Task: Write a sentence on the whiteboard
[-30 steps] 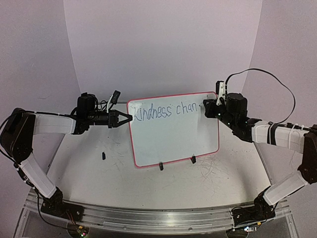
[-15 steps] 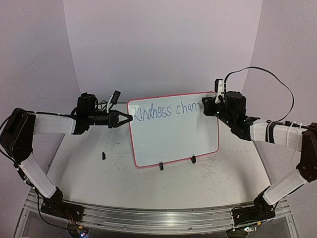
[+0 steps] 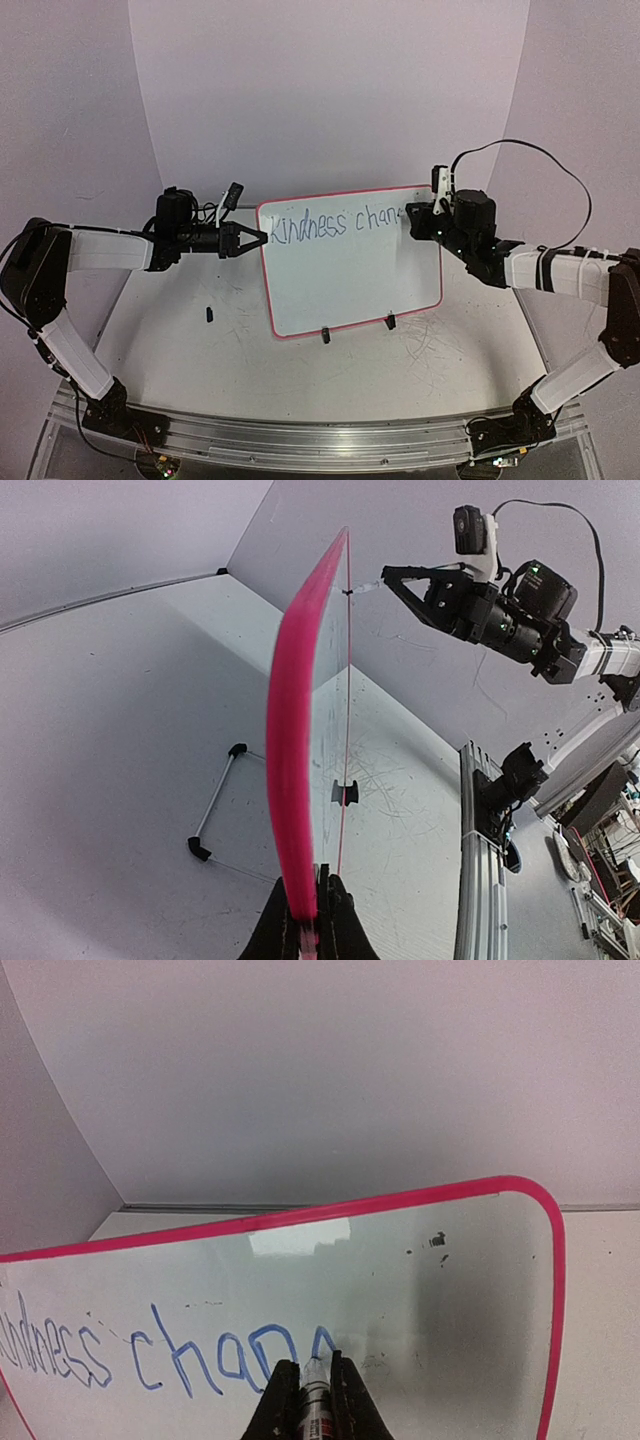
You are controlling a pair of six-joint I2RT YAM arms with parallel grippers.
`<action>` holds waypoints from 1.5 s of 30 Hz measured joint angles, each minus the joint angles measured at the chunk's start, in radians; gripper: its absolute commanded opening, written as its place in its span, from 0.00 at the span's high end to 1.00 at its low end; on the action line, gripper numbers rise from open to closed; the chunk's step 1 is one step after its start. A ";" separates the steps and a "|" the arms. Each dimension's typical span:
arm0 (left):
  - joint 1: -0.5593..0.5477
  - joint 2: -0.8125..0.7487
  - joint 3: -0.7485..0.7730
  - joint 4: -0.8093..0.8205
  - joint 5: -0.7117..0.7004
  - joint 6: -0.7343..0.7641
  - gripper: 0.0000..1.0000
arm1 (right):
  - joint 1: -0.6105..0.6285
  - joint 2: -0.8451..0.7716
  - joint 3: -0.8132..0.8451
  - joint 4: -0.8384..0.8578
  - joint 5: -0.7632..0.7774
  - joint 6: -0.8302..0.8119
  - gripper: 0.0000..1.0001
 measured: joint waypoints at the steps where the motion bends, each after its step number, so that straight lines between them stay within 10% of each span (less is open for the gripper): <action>1: 0.000 0.000 0.000 0.000 0.000 0.000 1.00 | 0.000 -0.003 -0.007 0.000 -0.001 0.001 1.00; 45: -0.001 0.000 0.000 0.000 0.000 -0.003 1.00 | 0.000 -0.035 -0.051 -0.043 0.026 0.014 1.00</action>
